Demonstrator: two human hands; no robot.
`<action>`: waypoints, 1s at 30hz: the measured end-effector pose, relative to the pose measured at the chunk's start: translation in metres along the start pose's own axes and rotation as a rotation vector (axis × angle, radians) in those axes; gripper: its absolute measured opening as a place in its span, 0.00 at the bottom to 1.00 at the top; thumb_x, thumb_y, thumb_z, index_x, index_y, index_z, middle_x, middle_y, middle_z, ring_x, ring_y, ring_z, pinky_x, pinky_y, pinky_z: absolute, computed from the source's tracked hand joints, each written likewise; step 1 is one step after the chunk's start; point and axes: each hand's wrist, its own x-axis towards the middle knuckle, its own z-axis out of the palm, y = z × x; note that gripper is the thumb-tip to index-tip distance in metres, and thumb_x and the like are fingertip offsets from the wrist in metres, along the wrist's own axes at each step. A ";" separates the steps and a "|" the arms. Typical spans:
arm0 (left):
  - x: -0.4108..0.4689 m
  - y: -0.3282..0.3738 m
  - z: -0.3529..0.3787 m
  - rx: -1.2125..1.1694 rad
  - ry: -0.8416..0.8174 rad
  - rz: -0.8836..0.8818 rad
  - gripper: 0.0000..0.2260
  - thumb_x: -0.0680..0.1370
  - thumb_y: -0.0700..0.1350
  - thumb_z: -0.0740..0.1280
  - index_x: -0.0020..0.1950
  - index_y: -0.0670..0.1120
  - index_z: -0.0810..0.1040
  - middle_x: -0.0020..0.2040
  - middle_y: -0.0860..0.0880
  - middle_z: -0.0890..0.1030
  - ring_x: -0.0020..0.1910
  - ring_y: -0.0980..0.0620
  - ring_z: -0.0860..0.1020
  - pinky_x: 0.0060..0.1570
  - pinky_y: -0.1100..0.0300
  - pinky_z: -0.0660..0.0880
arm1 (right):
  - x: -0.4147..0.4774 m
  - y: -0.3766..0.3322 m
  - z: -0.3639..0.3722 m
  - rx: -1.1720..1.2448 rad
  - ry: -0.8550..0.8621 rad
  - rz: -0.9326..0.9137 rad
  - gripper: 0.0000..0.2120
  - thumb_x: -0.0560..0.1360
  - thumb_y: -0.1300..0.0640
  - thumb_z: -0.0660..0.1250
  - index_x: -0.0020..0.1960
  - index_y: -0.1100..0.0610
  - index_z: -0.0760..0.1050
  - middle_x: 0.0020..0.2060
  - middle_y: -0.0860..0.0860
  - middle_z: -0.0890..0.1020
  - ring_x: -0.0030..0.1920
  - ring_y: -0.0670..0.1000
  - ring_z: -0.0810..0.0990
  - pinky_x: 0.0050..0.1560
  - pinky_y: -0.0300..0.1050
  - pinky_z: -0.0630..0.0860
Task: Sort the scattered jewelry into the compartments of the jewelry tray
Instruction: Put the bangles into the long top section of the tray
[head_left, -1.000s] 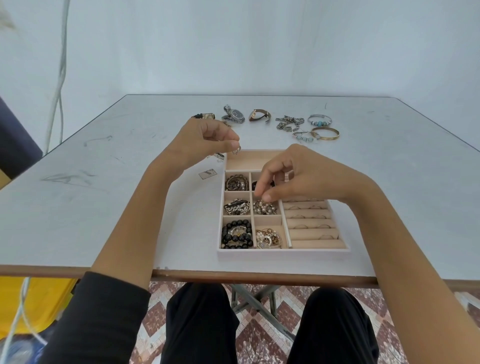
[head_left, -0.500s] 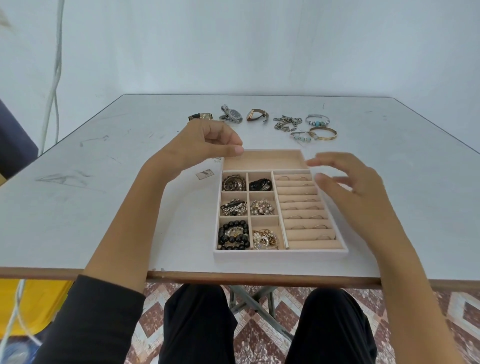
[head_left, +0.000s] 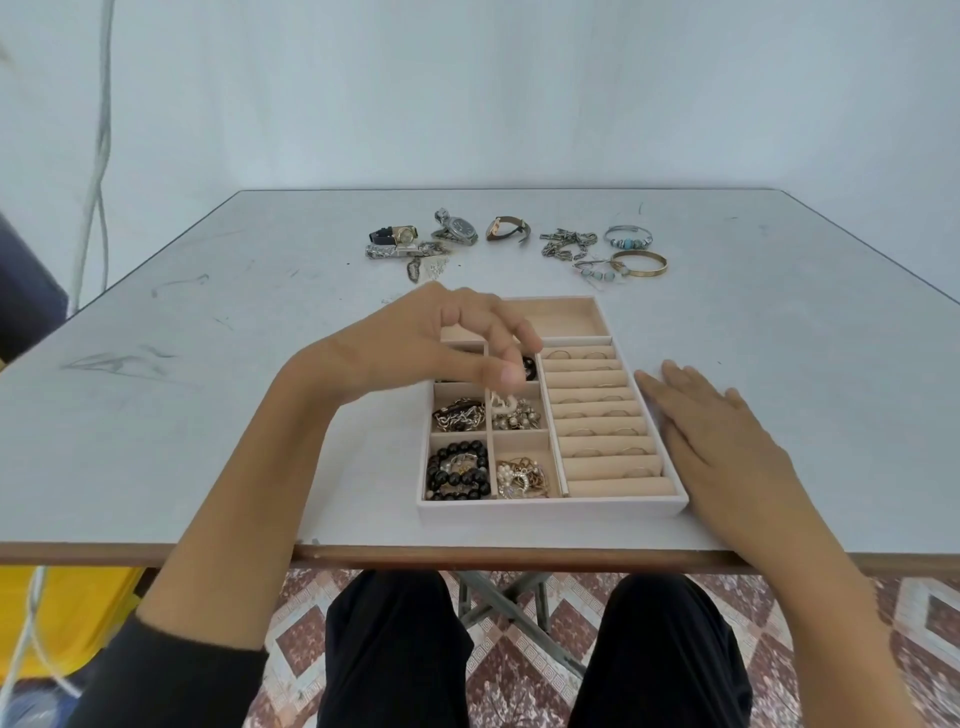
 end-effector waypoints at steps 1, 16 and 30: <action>-0.002 0.001 0.005 0.006 -0.040 0.020 0.05 0.68 0.48 0.76 0.41 0.48 0.84 0.57 0.59 0.80 0.62 0.61 0.75 0.67 0.57 0.61 | 0.000 0.000 0.000 0.002 0.001 -0.001 0.23 0.83 0.58 0.47 0.77 0.49 0.56 0.77 0.49 0.53 0.77 0.46 0.48 0.75 0.44 0.42; -0.005 -0.006 0.025 0.218 -0.090 0.116 0.06 0.68 0.54 0.76 0.43 0.56 0.86 0.66 0.68 0.70 0.71 0.63 0.60 0.72 0.43 0.50 | 0.000 0.001 0.001 0.010 0.019 -0.006 0.22 0.83 0.58 0.48 0.76 0.48 0.56 0.77 0.48 0.54 0.77 0.46 0.50 0.75 0.43 0.43; -0.003 -0.009 0.027 0.258 -0.070 0.160 0.08 0.66 0.58 0.75 0.43 0.59 0.84 0.66 0.67 0.71 0.71 0.62 0.62 0.71 0.41 0.50 | 0.001 0.001 0.002 0.004 0.028 -0.004 0.22 0.82 0.58 0.48 0.76 0.48 0.58 0.77 0.48 0.55 0.77 0.46 0.50 0.76 0.45 0.44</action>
